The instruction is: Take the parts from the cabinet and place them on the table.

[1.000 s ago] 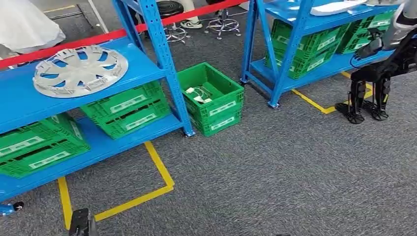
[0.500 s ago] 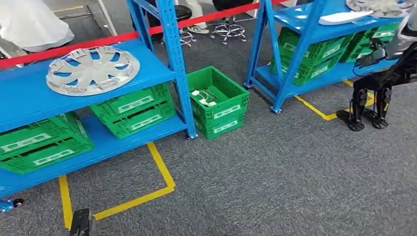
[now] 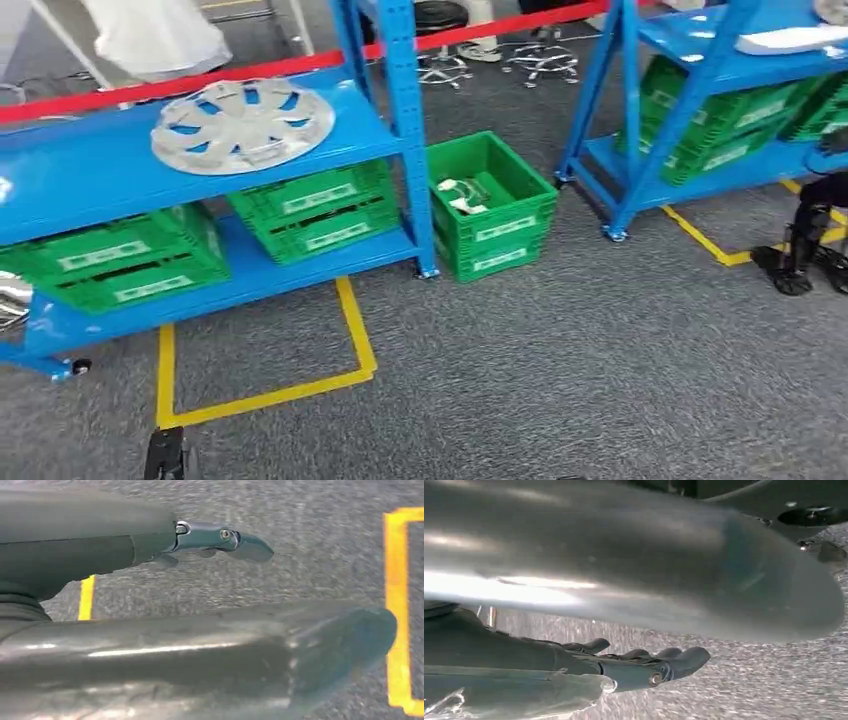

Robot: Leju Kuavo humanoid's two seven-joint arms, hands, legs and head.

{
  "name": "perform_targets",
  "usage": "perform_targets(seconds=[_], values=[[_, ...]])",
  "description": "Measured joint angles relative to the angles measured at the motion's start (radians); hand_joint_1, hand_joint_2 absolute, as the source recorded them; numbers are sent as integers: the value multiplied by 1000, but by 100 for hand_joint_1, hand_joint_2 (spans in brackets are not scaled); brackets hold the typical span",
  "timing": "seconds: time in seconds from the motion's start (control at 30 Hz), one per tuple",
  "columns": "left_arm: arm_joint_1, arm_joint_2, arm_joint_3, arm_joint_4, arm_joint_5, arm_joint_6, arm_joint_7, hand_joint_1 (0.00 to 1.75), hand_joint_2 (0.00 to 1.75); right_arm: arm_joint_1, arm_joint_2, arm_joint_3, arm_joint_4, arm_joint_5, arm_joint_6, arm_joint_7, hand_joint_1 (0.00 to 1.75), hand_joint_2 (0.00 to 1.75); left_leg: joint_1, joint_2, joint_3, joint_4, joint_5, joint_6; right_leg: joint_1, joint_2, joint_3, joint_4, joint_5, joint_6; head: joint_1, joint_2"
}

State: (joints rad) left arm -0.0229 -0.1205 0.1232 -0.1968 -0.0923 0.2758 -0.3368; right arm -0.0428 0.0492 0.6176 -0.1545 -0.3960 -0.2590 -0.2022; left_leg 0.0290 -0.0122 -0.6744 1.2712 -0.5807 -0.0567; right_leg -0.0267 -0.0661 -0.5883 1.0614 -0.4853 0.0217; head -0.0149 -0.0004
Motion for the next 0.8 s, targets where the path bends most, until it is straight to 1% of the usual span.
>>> perform_targets(seconds=[0.03,0.07,0.1,0.13,0.17,0.2,0.23,0.27,0.3,0.33,0.37,0.4,0.43,0.47,0.5,0.53,0.57,0.6,0.63,0.67,0.7,0.73,0.77,0.8], values=[[1,0,0,0,0,0,0,0,0,-2,0,0,0,0,0,0,0,0,-4,8,28,-71,55,7,0,-14,7,0,-4,2,0,0],[1,0,0,0,0,0,0,0,0,-3,0,0,0,0,0,0,0,0,-7,30,64,-152,103,14,0,-27,14,-1,-7,5,0,0],[0,0,0,0,0,0,0,0,0,-4,0,0,0,0,0,0,0,0,-15,98,91,-217,134,22,3,-36,19,-1,-11,10,0,0],[-6,-1,0,0,0,0,0,0,0,-3,0,0,0,0,0,0,0,0,-29,130,104,-255,118,17,13,-47,19,4,-19,19,-7,0],[-8,-2,0,0,0,0,0,0,0,-3,0,0,0,0,0,0,0,0,-25,115,96,-251,118,19,16,-60,23,-2,-18,24,-3,0],[-7,-2,0,0,0,0,0,0,0,-4,0,0,0,-1,0,1,0,0,-26,102,91,-252,119,23,16,-77,28,-8,-18,28,-3,0],[-2,-2,0,0,0,0,0,0,0,-5,0,0,0,0,0,0,0,0,-27,84,88,-253,119,28,16,-94,36,-15,-16,33,-4,0],[1,-2,0,1,-1,0,0,0,0,-7,0,0,0,0,0,0,0,0,-21,68,94,-258,123,37,12,-91,41,-15,-21,42,-3,0],[3,-2,0,1,-1,0,1,0,0,-9,0,0,0,0,0,0,0,0,-18,55,95,-259,125,41,8,-25,36,0,-35,47,1,0],[-1,0,0,1,-1,1,1,0,0,-8,0,0,0,0,0,0,0,0,-17,41,95,-259,125,48,6,25,12,54,-68,46,2,0],[-5,-1,0,1,-2,1,1,0,0,-5,-1,0,0,0,-1,0,0,0,-18,22,95,-259,125,51,6,49,-27,137,-108,46,6,0],[-6,-2,0,1,-2,1,1,0,0,-4,-1,0,0,-1,-2,1,0,0,-20,4,95,-259,124,55,9,58,-69,218,-140,46,8,0],[-6,-2,0,1,-2,1,1,0,0,-2,-1,0,0,-3,-2,2,0,0,-22,-13,97,-259,123,58,13,61,-107,281,-155,43,8,0],[-4,-2,0,1,-2,1,3,0,0,0,-1,1,0,-4,-2,3,0,0,-24,-31,98,-259,123,58,16,63,-125,298,-146,39,9,0],[-2,-2,0,1,-2,1,3,0,0,0,-1,1,0,-4,-2,3,0,0,-25,-49,101,-259,122,58,19,64,-121,270,-114,34,8,0],[-2,-1,0,2,-3,2,3,0,0,0,-1,1,0,-5,-2,2,0,0,-27,-68,105,-259,121,59,21,69,-95,197,-60,27,8,0],[-2,-2,0,2,-3,3,3,0,0,-2,-1,1,0,-5,-2,2,0,0,-27,-85,108,-259,120,58,22,86,-56,103,-6,19,8,0],[-2,-2,0,2,-3,3,5,0,0,-2,-1,1,0,-5,-2,2,0,0,-25,-98,109,-259,118,55,21,137,-23,22,31,11,10,0],[-5,-3,0,2,-4,3,6,0,0,-1,-3,1,0,-6,-3,2,0,0,-31,-110,106,-254,115,50,16,163,-14,-1,16,4,8,0],[-5,-2,0,2,-4,3,8,0,0,-3,-3,1,0,-6,-3,2,0,0,-26,-121,102,-255,117,44,19,153,-6,-5,18,9,11,0],[-3,-2,0,2,-5,3,9,0,0,-6,-3,1,0,-8,-3,2,0,0,-21,-130,100,-259,120,37,23,146,-6,-6,18,5,8,0],[1,-2,0,2,-6,3,10,0,0,-9,-3,1,0,-8,-3,2,0,0,-18,-138,100,-264,123,30,25,139,-6,-6,18,0,9,0],[2,-2,0,2,-6,3,10,0,0,-9,-3,1,0,-9,-3,2,0,0,-22,-148,98,-266,122,23,17,126,-1,-17,23,-7,8,0],[4,2,0,2,-7,4,12,0,0,-9,-3,1,0,-9,-3,0,0,0,-25,-97,97,-256,114,20,15,109,5,-25,25,-12,9,0]])
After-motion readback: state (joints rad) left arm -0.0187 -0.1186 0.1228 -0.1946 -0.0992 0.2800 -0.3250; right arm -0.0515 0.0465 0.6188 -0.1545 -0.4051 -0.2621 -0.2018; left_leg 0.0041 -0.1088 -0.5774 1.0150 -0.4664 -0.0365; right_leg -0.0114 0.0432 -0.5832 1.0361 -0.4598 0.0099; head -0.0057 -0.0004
